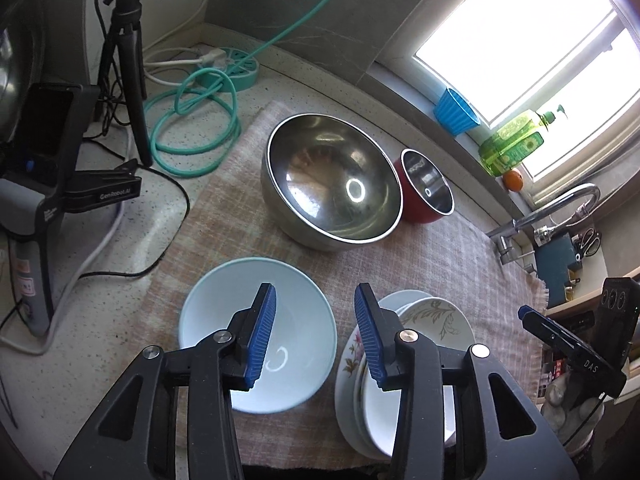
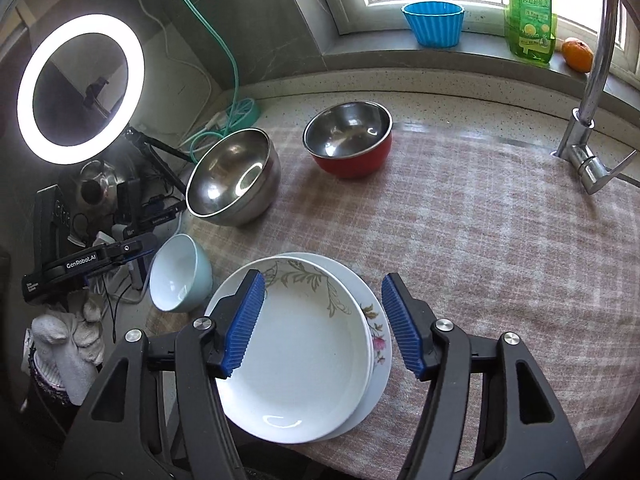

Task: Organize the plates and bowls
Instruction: 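Move the right gripper to the large steel bowl rim and close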

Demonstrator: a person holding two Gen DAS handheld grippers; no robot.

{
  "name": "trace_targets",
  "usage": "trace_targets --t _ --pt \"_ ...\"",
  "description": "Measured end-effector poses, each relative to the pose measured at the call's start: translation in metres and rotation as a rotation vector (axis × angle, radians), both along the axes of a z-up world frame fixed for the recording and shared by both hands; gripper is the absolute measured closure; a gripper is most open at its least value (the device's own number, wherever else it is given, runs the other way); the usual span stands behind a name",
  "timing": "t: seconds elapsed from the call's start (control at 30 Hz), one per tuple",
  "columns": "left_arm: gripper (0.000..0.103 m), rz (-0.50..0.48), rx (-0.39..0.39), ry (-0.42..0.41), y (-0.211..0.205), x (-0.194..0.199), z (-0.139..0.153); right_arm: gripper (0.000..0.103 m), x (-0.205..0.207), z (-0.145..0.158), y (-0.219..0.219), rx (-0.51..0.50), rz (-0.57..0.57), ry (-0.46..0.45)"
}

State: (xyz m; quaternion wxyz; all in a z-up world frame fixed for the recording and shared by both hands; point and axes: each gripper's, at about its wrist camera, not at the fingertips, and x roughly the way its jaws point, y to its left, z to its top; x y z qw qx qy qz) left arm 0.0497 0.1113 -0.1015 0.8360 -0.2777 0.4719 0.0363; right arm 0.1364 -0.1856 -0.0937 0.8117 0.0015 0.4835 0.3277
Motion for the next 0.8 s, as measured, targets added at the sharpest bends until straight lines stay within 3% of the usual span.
trace_targets --t 0.27,0.5,0.73,0.8 --pt "0.064 0.030 0.006 0.002 0.030 0.031 -0.004 0.039 0.026 -0.001 0.035 0.047 0.020 0.041" --pt "0.064 0.034 0.002 0.038 0.048 0.063 -0.020 0.039 0.055 -0.016 0.077 0.118 0.024 0.157" --pt "0.064 0.049 -0.020 0.056 0.065 0.082 -0.030 0.040 0.079 -0.036 0.112 0.113 0.015 0.219" --pt "0.064 0.048 -0.029 0.063 0.068 0.086 -0.033 0.044 0.086 -0.041 0.121 0.113 0.014 0.233"
